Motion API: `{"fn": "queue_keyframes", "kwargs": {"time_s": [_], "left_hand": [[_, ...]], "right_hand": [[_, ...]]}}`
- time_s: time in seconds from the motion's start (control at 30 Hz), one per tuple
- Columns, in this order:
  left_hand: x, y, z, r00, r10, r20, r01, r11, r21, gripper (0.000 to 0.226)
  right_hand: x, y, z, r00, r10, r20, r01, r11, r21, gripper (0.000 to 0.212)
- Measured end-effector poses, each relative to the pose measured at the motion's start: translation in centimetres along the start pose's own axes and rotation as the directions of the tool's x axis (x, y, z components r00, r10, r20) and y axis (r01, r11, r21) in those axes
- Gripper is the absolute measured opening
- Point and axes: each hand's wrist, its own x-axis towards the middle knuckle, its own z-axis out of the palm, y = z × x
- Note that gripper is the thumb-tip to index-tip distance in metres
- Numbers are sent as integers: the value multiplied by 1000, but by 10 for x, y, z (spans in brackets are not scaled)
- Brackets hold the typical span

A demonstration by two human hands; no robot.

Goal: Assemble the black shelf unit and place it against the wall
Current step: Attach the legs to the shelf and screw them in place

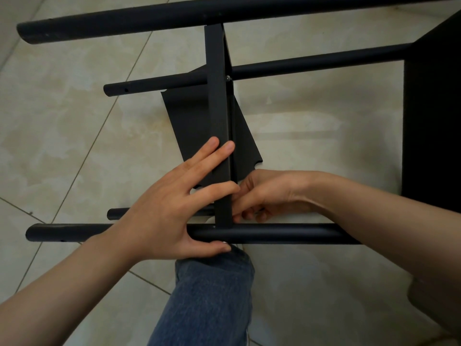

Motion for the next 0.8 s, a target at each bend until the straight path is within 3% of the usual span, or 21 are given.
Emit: {"fn": "queue_keyframes", "kwargs": {"time_s": [0.2,0.4,0.67,0.8], "left_hand": [[1,0,0,1000,2,-4,-2,1000,-3,74],[0,0,0,1000,5,-1,-5,1000,2,75],[0,0,-1,1000,2,-6,-2,1000,-3,74],[1,0,0,1000,3,-8,-3,1000,2,74]], "right_hand": [[-5,-1,-3,1000,8,9,-8,1000,12,22],[1,-1,2,1000,1,-14,-1,1000,15,35],[-7,-2,-4,1000,5,13,-5,1000,28,16],[-2,-1,-1,1000,0,-2,0,1000,28,24]]}}
